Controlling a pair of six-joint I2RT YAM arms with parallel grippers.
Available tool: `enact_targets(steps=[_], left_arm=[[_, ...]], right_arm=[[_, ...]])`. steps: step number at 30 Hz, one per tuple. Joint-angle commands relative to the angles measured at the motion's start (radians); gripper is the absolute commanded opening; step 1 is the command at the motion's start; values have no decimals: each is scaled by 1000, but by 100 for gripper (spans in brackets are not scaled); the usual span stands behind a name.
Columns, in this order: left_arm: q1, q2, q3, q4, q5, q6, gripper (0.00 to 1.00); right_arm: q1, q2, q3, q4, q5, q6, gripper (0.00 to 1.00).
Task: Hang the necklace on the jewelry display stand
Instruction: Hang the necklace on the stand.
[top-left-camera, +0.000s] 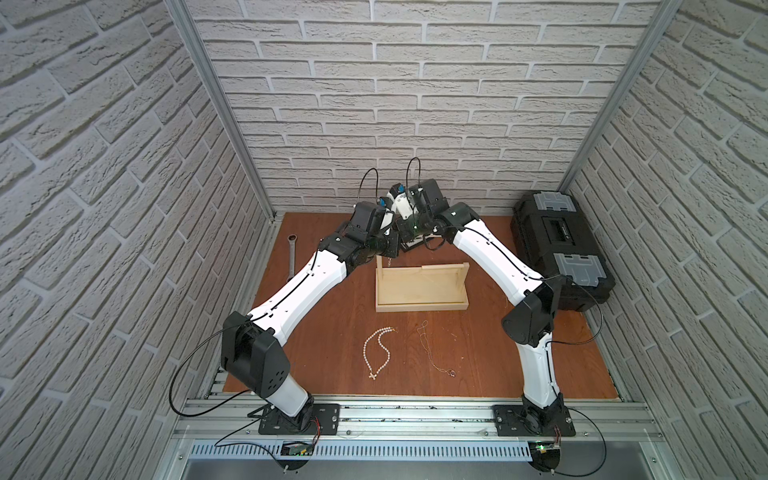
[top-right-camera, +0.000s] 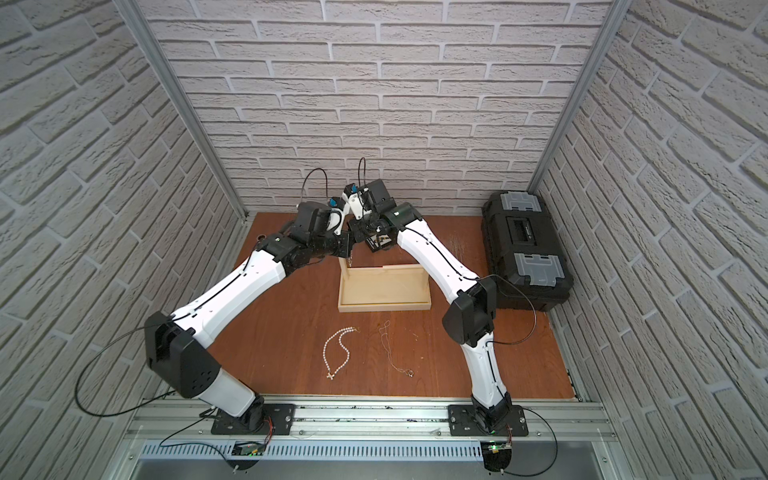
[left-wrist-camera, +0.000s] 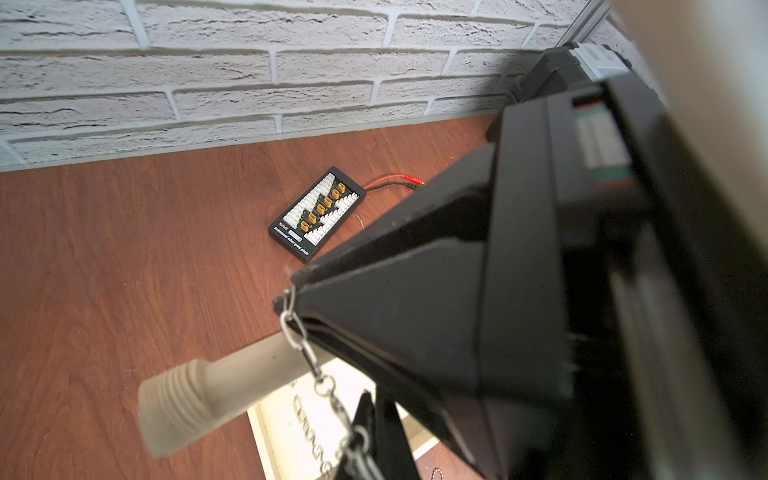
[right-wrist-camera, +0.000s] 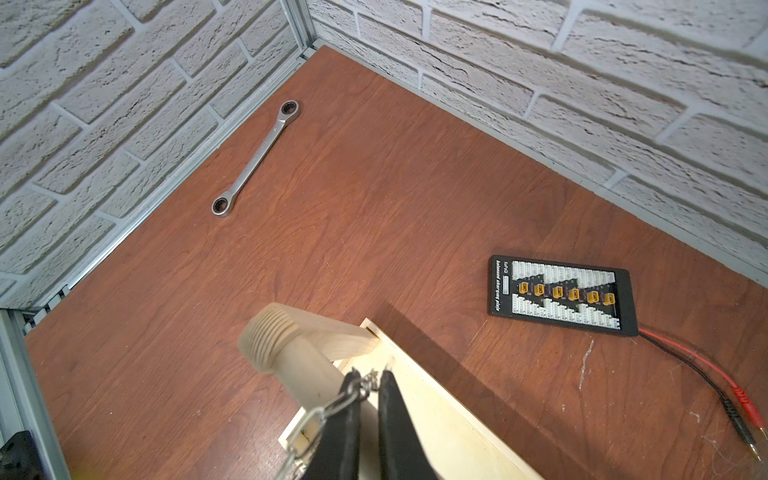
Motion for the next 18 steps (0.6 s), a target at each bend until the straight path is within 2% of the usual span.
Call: enact_targets(steps=[1,8,11,18], left_arm=[[9,-24,-21,66,16,-16,0],[21,-10,-13,92,-10,-35,0],[33,3,6,92,-6,-40,0],[51,33,26,74,10,-58,0]], right_arm=[[19,-1,21,-3,-34,-12,17],[20,-24,12,-54,-12,-30,24],[19,-31,-1,-67,-7,-33,36],[19,-101,-95,-34,25,-25,50]])
